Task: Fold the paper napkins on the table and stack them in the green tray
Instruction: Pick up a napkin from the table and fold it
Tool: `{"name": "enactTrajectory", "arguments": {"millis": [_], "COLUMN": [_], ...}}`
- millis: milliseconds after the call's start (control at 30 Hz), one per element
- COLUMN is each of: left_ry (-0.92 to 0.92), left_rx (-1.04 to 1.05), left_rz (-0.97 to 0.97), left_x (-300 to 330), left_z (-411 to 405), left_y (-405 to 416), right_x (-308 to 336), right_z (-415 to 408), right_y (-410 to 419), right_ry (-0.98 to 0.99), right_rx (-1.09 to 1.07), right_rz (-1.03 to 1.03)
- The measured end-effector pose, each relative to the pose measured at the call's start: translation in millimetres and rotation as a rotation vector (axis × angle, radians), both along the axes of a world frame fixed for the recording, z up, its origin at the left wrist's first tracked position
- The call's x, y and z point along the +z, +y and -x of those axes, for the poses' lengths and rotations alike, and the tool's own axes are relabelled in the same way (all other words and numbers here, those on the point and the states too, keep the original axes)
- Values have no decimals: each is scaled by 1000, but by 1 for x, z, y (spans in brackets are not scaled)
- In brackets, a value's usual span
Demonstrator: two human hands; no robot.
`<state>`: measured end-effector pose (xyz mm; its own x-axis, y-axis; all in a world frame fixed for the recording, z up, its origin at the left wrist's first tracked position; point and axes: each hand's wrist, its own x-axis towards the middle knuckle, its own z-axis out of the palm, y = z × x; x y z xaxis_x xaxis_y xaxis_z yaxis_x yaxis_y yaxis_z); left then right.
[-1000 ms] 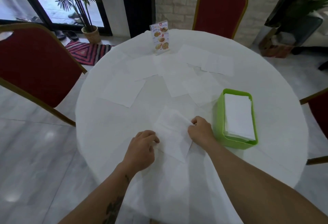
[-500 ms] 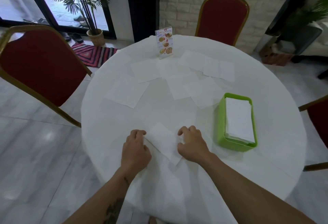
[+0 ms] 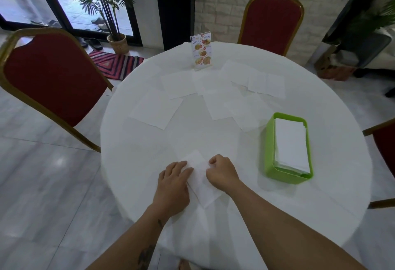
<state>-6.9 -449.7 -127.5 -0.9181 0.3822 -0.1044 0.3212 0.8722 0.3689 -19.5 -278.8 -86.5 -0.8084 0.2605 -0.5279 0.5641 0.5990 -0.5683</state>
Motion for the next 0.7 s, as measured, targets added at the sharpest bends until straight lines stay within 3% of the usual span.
{"name": "enactTrajectory", "arguments": {"millis": [100, 300, 433, 567, 700], "left_ry": [5, -7, -30, -114, -81], "left_rx": [10, 24, 50, 249, 345], "left_rz": [7, -13, -48, -284, -580], "left_x": [-2, -4, -2, 16, 44], "left_z": [1, 3, 2, 10, 28], "left_y": [-4, -4, -2, 15, 47], "right_x": [1, 0, 2, 19, 54], "right_z": [-4, 1, -1, -2, 3], "right_y": [-6, -14, -12, 4, 41], "right_ry": [17, -44, 22, 199, 368], "right_rx": [25, -118, -120, -129, -149], "right_rz": [-46, 234, 222, 173, 136]}}
